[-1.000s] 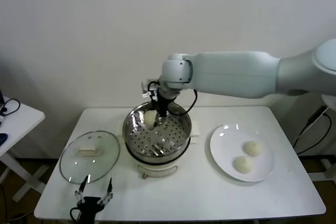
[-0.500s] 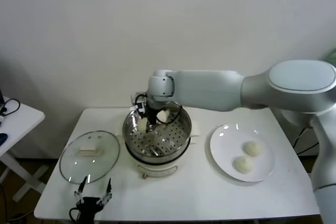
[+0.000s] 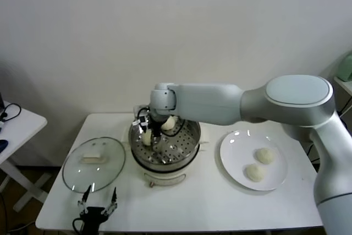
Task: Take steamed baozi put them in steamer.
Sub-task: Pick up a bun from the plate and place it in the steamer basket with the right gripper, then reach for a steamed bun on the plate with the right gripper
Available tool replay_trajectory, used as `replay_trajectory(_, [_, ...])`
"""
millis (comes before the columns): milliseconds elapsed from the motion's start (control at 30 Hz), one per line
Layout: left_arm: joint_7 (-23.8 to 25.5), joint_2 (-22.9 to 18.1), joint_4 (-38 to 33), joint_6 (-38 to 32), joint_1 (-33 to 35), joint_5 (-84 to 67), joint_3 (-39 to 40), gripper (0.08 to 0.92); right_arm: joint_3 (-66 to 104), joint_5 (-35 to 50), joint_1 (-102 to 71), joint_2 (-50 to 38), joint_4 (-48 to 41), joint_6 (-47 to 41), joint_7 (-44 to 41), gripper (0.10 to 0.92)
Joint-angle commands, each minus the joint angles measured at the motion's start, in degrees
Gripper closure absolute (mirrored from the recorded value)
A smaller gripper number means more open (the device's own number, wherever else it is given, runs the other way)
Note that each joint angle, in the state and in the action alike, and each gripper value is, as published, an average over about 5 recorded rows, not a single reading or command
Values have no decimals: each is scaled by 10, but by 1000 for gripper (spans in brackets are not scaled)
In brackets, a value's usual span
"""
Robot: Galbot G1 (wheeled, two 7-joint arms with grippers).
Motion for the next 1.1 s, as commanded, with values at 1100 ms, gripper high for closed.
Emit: replay_trajectory(1100, [2,2,-14,3,6,2,9,177,-256,7,324,-405,308,91,-129,203])
